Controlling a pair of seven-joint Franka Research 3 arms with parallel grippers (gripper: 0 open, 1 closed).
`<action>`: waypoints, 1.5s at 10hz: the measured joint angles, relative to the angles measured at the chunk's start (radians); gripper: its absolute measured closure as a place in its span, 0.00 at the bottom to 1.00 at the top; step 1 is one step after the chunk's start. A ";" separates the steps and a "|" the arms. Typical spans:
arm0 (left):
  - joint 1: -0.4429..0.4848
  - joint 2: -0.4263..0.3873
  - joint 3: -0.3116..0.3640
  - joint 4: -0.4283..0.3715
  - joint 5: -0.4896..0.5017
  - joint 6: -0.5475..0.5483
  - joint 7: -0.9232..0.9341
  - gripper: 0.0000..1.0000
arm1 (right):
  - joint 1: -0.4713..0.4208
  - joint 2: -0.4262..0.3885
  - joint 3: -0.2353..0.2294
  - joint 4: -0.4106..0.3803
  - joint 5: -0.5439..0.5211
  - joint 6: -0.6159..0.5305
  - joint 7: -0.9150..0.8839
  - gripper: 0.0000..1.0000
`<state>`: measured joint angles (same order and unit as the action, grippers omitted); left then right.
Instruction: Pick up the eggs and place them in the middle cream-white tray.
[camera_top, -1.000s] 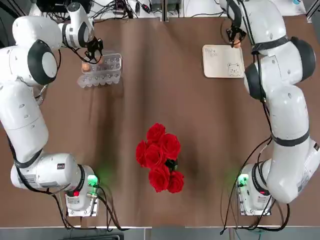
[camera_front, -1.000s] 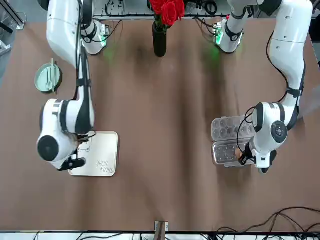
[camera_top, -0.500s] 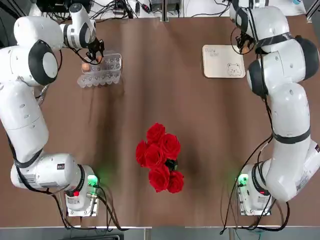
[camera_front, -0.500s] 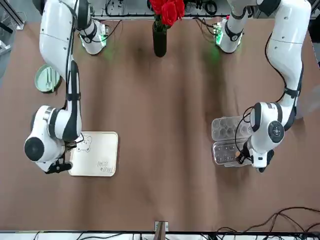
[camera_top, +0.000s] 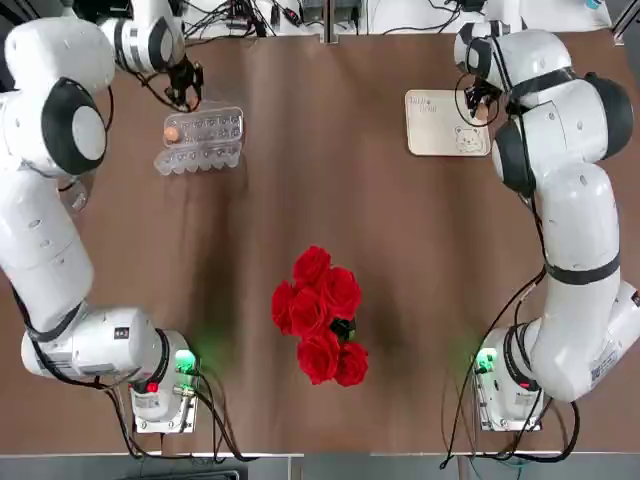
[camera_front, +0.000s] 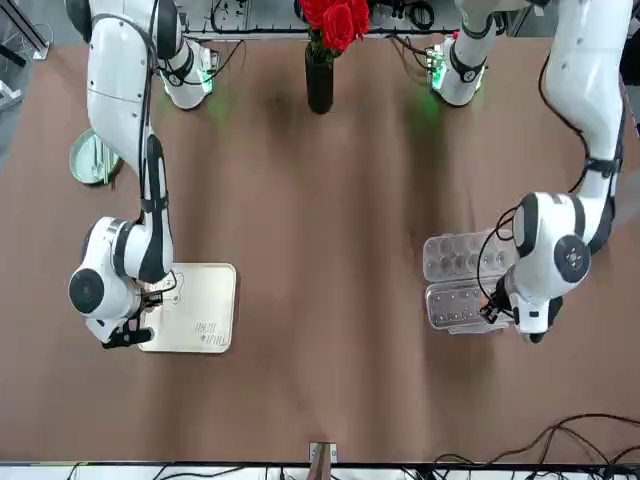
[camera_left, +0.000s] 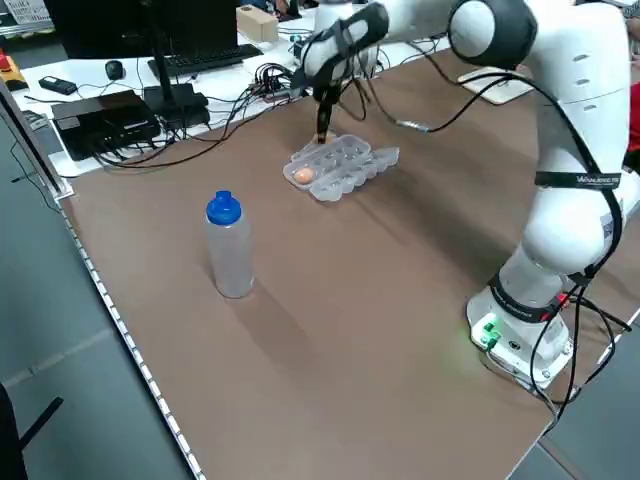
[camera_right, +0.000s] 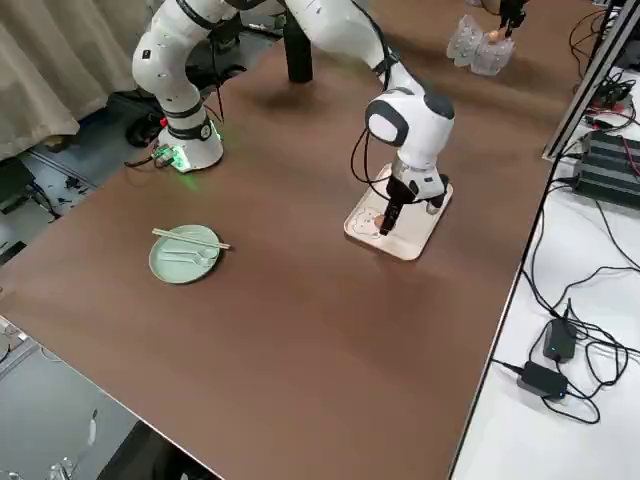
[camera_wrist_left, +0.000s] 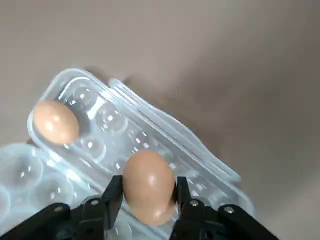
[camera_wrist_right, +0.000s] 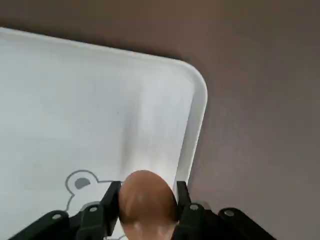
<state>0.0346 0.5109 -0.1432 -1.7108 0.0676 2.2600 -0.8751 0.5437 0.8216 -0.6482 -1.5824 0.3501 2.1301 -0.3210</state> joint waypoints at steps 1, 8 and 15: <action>-0.003 -0.033 -0.056 0.009 -0.004 -0.014 -0.052 0.52 | -0.008 0.001 0.011 -0.001 0.000 0.022 0.000 0.51; -0.460 0.160 -0.171 0.196 -0.006 0.025 -0.518 0.52 | -0.080 0.026 0.101 -0.010 0.000 0.149 0.000 0.51; -0.634 0.298 -0.045 0.239 -0.006 0.198 -0.538 0.52 | -0.081 0.033 0.104 -0.010 0.000 0.151 -0.002 0.23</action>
<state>-0.5992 0.8092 -0.1883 -1.4721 0.0618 2.4579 -1.4132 0.4626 0.8549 -0.5440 -1.5928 0.3502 2.2810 -0.3226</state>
